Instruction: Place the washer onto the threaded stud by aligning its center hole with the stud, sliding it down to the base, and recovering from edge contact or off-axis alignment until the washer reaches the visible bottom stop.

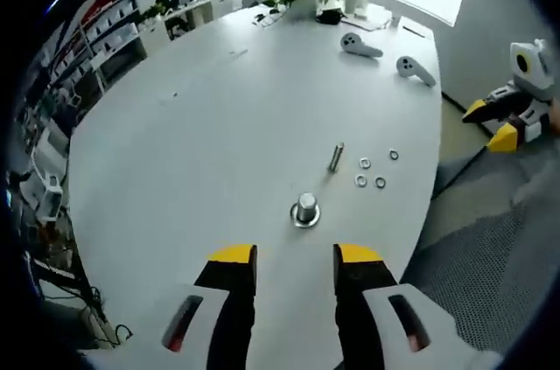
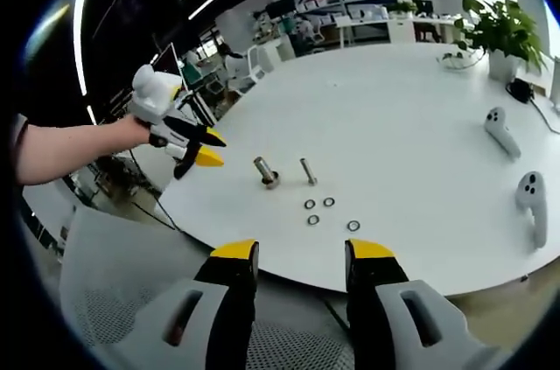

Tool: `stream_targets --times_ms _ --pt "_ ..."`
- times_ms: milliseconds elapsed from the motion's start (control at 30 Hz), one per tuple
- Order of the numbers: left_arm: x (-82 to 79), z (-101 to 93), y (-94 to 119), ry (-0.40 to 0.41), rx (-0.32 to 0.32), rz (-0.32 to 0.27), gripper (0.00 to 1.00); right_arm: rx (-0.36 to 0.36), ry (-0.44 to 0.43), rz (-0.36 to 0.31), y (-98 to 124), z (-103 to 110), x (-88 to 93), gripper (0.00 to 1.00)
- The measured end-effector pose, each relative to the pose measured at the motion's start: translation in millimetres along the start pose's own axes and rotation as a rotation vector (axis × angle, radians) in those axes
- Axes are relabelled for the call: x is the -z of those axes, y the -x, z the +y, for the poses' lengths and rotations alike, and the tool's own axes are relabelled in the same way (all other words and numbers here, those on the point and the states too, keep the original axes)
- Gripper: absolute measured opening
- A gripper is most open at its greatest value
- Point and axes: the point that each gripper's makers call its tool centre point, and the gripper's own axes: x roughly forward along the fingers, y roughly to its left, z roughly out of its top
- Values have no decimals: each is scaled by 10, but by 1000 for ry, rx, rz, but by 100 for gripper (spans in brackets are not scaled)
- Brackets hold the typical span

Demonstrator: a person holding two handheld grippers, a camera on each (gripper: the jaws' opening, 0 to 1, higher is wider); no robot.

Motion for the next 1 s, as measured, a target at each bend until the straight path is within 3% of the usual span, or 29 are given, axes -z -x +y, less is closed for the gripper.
stream_targets --times_ms 100,200,233,367,667,1000 --pt "52 -72 169 12 0 -39 34 4 -5 1 3 -11 5 42" --pt "18 -185 398 7 -1 -145 33 17 -16 -9 15 -38 -8 42" --pt "111 -223 462 12 2 -132 33 24 -22 -14 20 -53 -12 42" --pt "272 -371 638 25 19 -171 33 46 -33 -23 41 -88 -19 42" --pt "520 -590 951 70 38 -225 34 73 -15 -7 51 -131 6 42" --pt "714 -680 1079 124 44 -282 34 101 -5 13 60 -165 21 42"
